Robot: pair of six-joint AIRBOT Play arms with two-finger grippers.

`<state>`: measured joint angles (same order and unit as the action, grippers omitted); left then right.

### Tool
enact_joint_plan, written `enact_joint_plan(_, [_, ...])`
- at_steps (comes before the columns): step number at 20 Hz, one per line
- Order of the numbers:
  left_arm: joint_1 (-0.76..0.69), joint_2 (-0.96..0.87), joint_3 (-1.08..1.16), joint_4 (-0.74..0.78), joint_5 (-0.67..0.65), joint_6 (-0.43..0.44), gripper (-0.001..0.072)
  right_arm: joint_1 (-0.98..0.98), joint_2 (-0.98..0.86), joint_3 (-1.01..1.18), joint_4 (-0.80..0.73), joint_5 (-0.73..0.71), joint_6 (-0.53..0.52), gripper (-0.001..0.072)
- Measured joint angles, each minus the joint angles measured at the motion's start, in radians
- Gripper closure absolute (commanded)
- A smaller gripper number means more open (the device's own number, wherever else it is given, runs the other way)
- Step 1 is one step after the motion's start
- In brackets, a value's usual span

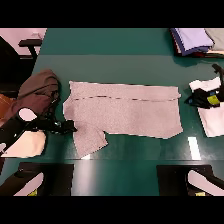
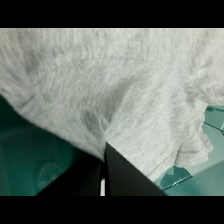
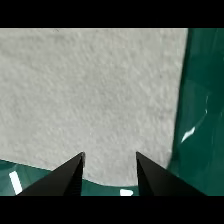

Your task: Fold the shirts.

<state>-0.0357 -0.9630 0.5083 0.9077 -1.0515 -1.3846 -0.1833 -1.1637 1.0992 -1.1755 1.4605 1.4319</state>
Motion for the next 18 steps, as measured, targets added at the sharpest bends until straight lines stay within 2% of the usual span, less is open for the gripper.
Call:
enact_joint_plan(1, [0.000, 0.012, 0.003, 0.000, -0.014, 0.003, 0.0688, -0.028, 0.012, -0.036, -0.019, 0.008, 0.000, 0.0155])
enact_joint_plan(5, [0.002, 0.039, 0.009, -0.001, -0.044, 0.010, 0.0687, -0.136, 0.044, -0.251, -0.055, 0.021, 0.000, 0.0158])
enact_joint_plan(7, [0.002, 0.045, 0.010, -0.002, -0.051, 0.011, 0.0688, -0.159, 0.050, -0.357, -0.037, 0.001, -0.002, 0.0226])
enact_joint_plan(10, [0.002, 0.048, 0.010, -0.003, -0.056, 0.012, 0.0687, -0.159, 0.055, -0.471, 0.041, -0.075, -0.018, 0.0230])
enact_joint_plan(11, [0.002, 0.048, 0.010, -0.003, -0.060, 0.012, 0.0687, -0.147, 0.055, -0.492, 0.061, -0.101, -0.021, 0.0255])
enact_joint_plan(13, [0.002, 0.049, 0.010, -0.003, -0.061, 0.013, 0.0687, -0.104, 0.055, -0.513, 0.094, -0.145, -0.025, 0.0458])
enact_joint_plan(14, [0.002, 0.049, 0.010, -0.003, -0.064, 0.013, 0.0688, -0.077, 0.050, -0.513, 0.102, -0.164, -0.026, 0.0623])
enact_joint_plan(15, [0.002, 0.049, 0.011, -0.003, -0.068, 0.013, 0.0688, -0.051, 0.044, -0.510, 0.109, -0.175, -0.028, 0.0699])
enact_joint_plan(18, [0.002, 0.052, 0.014, 0.000, -0.126, 0.018, 0.0688, 0.017, 0.035, -0.478, 0.103, -0.193, -0.029, 0.0699])
